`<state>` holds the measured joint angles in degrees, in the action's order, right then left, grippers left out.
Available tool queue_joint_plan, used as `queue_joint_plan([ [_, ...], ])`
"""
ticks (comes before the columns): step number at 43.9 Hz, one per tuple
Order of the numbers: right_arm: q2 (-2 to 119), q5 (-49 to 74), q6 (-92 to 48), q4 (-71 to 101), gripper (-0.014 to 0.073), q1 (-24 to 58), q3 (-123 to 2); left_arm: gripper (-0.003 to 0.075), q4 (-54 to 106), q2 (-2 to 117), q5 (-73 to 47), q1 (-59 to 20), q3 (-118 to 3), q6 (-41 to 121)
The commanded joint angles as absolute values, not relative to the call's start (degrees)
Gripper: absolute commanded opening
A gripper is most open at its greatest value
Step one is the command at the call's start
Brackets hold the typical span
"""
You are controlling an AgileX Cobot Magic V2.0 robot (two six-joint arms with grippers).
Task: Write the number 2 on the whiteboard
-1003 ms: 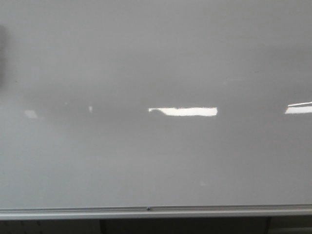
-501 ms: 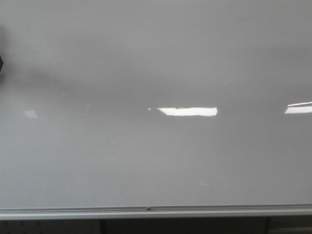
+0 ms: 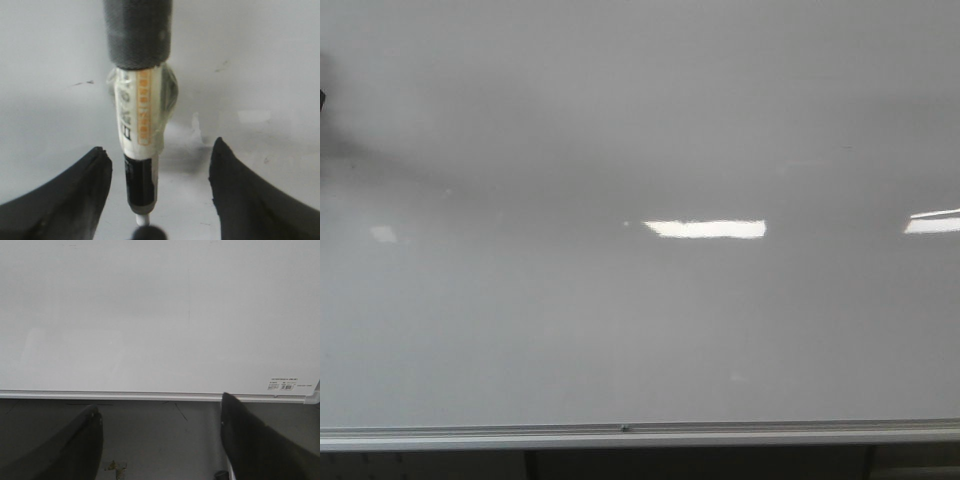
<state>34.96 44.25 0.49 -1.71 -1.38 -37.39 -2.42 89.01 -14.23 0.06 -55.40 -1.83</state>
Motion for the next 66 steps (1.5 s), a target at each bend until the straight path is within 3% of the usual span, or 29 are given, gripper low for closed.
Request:
queue_joint_plan([
  [1,35.40,40.68,0.00,-1.96,0.0523,-1.51,-38.90,0.0291,-2.55,87.24,-11.51,0.06,-57.16,-1.91],
  [12,35.40,40.68,0.00,-1.96,0.0523,-1.51,-38.90,0.0132,-2.68,87.24,-11.76,0.06,-57.16,-1.91],
  [21,35.40,40.68,0.00,-1.96,0.0523,-1.51,-38.90,0.0081,-2.68,85.78,-14.32,0.06,-57.16,-1.91],
  [44,35.40,40.59,0.00,-1.96,0.0523,-1.51,-38.90,0.0060,-2.77,70.24,-33.58,-2.71,-57.30,3.62],
  [59,35.40,37.72,0.00,-1.78,0.0523,-1.51,-38.90,0.0060,-1.70,64.98,-59.81,-14.91,-63.72,15.30],
  [66,36.32,40.86,-0.30,-1.17,0.0523,-1.51,-39.67,0.0060,2.09,64.98,-61.79,-23.45,-66.38,21.20],
])
